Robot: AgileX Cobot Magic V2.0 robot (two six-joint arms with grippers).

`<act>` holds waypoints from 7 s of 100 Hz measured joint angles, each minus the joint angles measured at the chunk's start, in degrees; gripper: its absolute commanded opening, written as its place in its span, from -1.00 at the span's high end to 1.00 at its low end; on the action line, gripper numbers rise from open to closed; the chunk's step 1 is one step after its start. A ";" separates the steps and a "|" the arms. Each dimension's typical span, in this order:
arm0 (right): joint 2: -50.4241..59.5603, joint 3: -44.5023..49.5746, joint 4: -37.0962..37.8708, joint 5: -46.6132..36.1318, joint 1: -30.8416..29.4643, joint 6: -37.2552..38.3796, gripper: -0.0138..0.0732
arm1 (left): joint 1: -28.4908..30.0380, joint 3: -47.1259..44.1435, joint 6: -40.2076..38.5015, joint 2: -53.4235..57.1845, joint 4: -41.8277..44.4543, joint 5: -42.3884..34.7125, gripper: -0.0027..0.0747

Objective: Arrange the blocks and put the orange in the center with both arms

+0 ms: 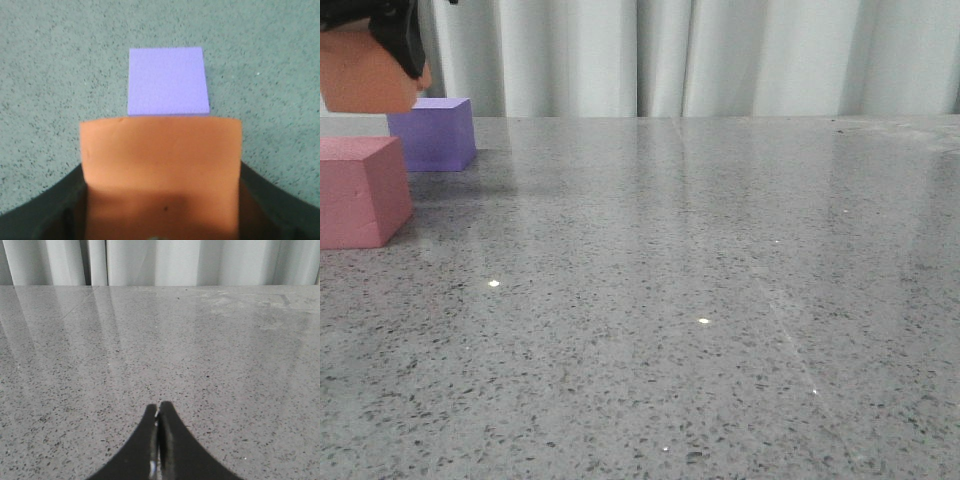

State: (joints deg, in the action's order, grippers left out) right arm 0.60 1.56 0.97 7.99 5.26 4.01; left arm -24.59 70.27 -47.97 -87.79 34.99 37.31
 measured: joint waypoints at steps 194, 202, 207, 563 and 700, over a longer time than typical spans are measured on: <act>0.00 0.00 0.00 0.00 0.00 0.00 0.84 | 0.81 -1.56 2.78 -8.56 -2.75 -3.78 -0.43; 0.00 0.00 0.00 0.00 0.00 0.00 0.84 | 0.81 -1.56 3.80 -8.56 -3.70 -3.78 -0.46; 0.00 0.00 0.00 0.00 0.00 0.00 0.84 | 0.81 -1.56 4.70 -8.56 -4.37 -3.88 -0.46; 0.00 0.00 0.00 0.00 0.00 0.00 0.84 | 18.68 -49.64 29.61 67.80 -17.60 -24.70 0.98; 0.00 0.00 0.00 0.00 0.00 0.00 0.84 | 20.98 -70.05 37.36 88.03 -28.05 -32.19 0.98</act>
State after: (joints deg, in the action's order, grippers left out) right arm 0.60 1.56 0.97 7.99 5.26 4.01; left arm -3.60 0.21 -10.61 0.24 6.94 5.12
